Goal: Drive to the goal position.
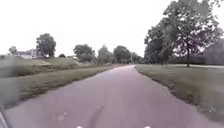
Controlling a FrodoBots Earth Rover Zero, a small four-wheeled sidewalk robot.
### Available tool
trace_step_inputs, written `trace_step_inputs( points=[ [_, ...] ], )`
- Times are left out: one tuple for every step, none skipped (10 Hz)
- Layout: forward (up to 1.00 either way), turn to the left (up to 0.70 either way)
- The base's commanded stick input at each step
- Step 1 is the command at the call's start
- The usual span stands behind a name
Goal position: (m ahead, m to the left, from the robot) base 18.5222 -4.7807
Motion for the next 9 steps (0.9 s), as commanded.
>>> trace_step_inputs(
  points=[
    [0.7, 0.0],
    [0.7, 0.0],
    [0.7, 0.0],
    [0.7, 0.0],
    [0.7, 0.0],
    [0.7, 0.0],
    [0.7, 0.0],
    [0.7, 0.0],
    [0.7, 0.0]
  ],
)
